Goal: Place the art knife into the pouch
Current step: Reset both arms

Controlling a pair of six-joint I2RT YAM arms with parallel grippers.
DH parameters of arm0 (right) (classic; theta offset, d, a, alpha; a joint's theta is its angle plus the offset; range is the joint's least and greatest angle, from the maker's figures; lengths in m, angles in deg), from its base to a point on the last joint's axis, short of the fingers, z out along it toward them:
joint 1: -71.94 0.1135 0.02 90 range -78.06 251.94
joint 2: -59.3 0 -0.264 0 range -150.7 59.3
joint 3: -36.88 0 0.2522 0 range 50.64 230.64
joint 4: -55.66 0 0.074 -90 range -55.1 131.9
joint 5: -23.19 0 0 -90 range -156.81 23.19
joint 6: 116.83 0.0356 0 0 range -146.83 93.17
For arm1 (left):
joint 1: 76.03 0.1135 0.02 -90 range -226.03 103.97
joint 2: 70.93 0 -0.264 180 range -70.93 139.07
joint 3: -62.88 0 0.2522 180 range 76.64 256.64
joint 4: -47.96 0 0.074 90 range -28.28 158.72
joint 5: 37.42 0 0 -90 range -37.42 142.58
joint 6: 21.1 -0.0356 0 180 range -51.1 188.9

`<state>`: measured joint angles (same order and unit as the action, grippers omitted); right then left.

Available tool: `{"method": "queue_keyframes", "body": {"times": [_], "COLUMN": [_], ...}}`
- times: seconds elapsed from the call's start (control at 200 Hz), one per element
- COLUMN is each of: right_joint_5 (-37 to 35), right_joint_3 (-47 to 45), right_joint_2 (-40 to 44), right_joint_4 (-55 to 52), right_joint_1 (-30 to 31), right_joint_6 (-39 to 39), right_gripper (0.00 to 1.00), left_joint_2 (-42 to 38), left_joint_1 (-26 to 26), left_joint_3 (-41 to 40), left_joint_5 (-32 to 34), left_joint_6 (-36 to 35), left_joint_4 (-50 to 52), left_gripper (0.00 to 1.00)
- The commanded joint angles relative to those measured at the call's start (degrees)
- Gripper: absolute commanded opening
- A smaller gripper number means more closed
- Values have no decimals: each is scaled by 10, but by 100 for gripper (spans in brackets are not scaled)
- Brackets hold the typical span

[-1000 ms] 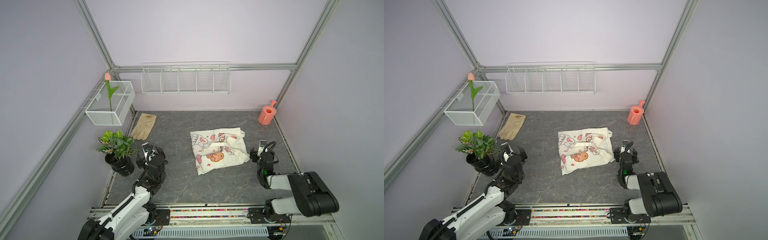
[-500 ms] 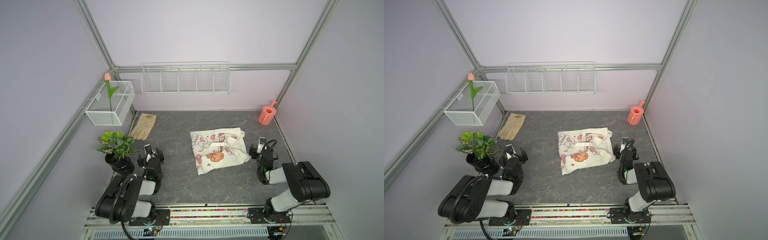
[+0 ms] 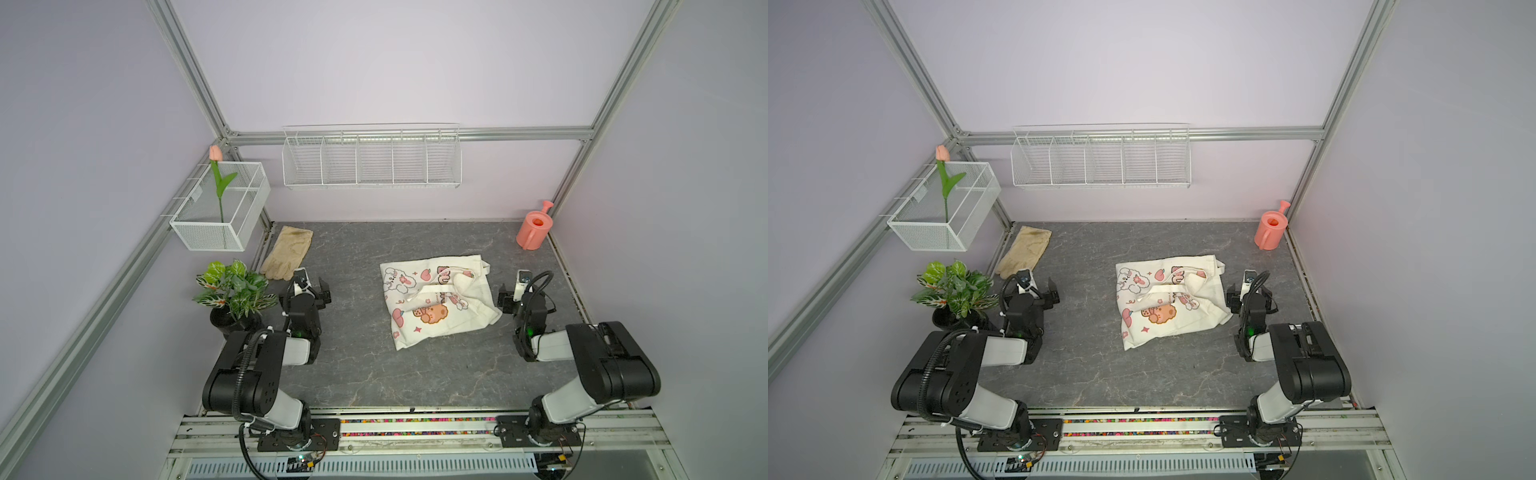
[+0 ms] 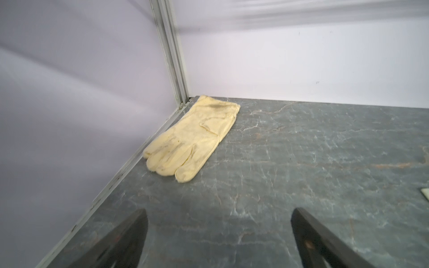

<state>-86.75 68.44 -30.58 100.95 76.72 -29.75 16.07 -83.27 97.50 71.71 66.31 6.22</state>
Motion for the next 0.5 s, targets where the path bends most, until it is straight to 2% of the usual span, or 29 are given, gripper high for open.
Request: {"method": "queue_keyframes", "body": {"times": [0.0, 0.495], "right_joint_5": [4, 7], "right_joint_3": [10, 9], "right_joint_2": [4, 5], "right_joint_4": [-2, -2], "right_joint_1": [-5, -9], "right_joint_6": [7, 11], "right_gripper": [89, 89], "left_joint_2": [-6, -6], "left_joint_1": [10, 13], "left_joint_3": [13, 20], "left_joint_5": [-54, -51], "left_joint_6": [11, 16], "left_joint_4": [72, 84], "left_gripper": [99, 99]}}
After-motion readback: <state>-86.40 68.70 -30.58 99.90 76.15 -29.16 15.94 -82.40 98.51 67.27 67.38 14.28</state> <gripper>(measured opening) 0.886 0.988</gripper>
